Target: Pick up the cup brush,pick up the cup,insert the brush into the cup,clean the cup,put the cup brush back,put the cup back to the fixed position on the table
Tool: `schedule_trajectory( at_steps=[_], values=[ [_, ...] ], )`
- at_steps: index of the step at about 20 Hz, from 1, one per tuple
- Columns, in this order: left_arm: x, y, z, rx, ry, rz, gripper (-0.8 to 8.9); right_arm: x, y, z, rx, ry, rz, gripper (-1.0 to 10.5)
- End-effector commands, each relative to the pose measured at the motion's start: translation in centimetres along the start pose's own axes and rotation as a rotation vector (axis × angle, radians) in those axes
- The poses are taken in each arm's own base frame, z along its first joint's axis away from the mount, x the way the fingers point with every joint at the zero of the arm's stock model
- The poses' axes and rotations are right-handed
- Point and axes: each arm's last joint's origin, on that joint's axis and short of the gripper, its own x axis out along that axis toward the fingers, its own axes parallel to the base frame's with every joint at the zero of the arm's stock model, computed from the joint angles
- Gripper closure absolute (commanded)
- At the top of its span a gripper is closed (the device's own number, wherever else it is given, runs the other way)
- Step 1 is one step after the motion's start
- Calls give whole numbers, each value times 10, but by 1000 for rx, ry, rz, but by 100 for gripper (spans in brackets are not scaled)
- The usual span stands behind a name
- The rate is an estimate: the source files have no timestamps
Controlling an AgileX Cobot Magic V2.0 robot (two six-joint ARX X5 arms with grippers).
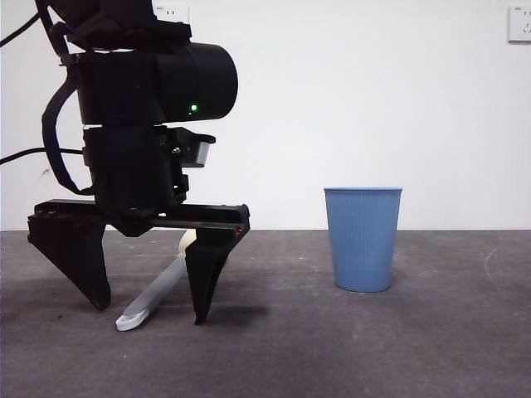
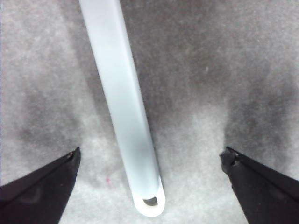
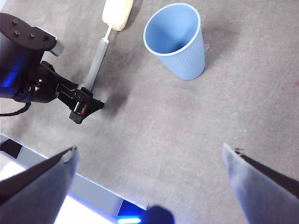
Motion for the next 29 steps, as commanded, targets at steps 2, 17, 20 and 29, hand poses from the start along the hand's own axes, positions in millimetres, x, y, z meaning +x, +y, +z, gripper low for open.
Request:
schedule_trajectory(
  at_steps=[2, 17, 20, 29],
  values=[
    [5, -2, -4, -17, 8, 7, 659, -1, 0, 1, 2, -7, -3, 349],
    [3, 0, -6, 2, 26, 19, 822, -1, 0, 1, 3, -6, -2, 349],
    [-5, 1, -5, 8, 9, 10, 822, -1, 0, -1, 11, 9, -2, 349],
    [-34, 7, -5, 33, -54, -25, 822, 11, -4, -1, 32, 52, 78, 349]
  ],
)
